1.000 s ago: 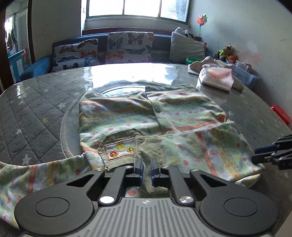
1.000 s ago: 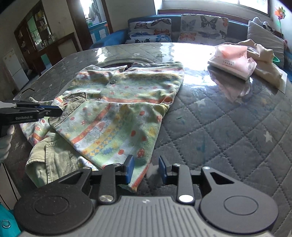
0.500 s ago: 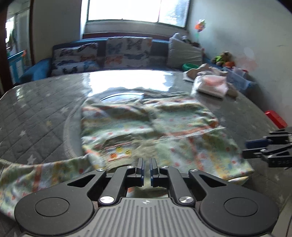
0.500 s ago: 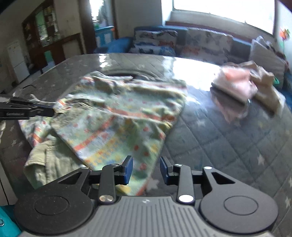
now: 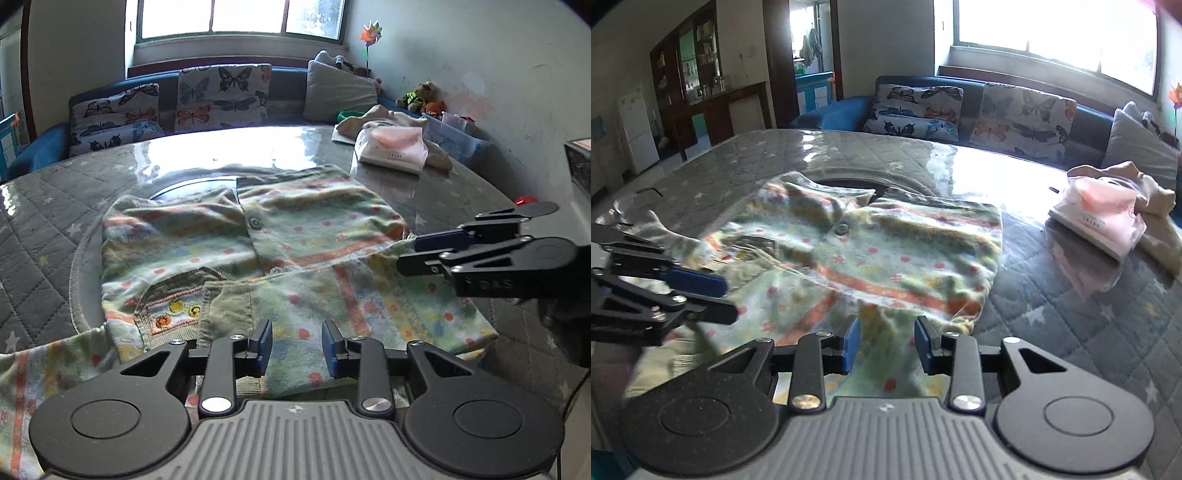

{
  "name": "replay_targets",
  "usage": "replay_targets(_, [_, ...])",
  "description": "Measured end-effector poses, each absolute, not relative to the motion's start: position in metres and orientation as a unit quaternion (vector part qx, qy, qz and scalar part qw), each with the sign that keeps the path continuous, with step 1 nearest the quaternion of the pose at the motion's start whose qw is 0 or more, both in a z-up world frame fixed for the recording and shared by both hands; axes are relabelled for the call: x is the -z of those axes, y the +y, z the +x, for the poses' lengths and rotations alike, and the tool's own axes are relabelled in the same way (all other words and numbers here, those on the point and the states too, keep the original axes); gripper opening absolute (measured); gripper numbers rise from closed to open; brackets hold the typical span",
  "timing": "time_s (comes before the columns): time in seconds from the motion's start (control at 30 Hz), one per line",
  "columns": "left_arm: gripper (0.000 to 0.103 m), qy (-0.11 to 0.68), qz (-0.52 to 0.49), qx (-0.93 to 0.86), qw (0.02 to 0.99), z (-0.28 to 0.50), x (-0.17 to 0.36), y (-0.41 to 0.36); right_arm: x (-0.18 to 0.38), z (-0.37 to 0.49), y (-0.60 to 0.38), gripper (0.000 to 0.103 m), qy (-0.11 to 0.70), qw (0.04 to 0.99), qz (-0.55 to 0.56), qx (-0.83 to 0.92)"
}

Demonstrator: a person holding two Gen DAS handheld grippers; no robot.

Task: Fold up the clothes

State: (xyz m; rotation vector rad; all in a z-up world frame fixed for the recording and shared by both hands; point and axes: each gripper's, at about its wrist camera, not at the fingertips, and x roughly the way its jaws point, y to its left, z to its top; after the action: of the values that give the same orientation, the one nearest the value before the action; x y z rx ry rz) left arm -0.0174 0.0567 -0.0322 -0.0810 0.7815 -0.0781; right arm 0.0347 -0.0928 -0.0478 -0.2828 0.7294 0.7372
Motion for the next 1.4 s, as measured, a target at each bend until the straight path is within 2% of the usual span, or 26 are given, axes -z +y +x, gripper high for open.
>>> replay_targets(0.1, [0.036,0.389,-0.043,0.036,0.92,-0.017,0.039,0.061,0.061,0.044,-0.095,0.026,0.361,0.859,-0.137,-0.337])
replay_targets(0.2, [0.036,0.389,-0.048,0.035,0.919,-0.019,0.039,0.065,0.059,0.042,-0.097,0.025,0.358,0.859,-0.135,-0.338])
replay_targets(0.5, [0.043,0.388,-0.055,0.021,0.92,-0.025,0.042,0.073,0.056,0.009,-0.092,0.035,0.363,0.834,-0.144,-0.389])
replay_targets(0.57, [0.045,0.386,-0.053,0.02,0.921,-0.026,0.042,0.073,0.062,0.002,-0.091,0.039,0.365,0.831,-0.15,-0.391])
replay_targets(0.73, [0.055,0.382,-0.06,0.013,0.922,-0.031,0.037,0.076,0.056,-0.005,-0.087,0.042,0.353,0.836,-0.155,-0.389])
replay_targets(0.83, [0.06,0.374,-0.069,-0.002,0.925,-0.038,0.031,0.084,0.048,-0.008,-0.08,0.05,0.339,0.838,-0.154,-0.398])
replay_targets(0.9, [0.062,0.368,-0.077,-0.016,0.927,-0.045,0.028,0.093,0.046,-0.008,-0.073,0.051,0.332,0.839,-0.145,-0.406])
replay_targets(1.4, [0.062,0.326,-0.144,-0.238,0.904,-0.13,0.019,0.209,0.059,-0.008,-0.043,0.051,0.348,0.827,-0.137,-0.42])
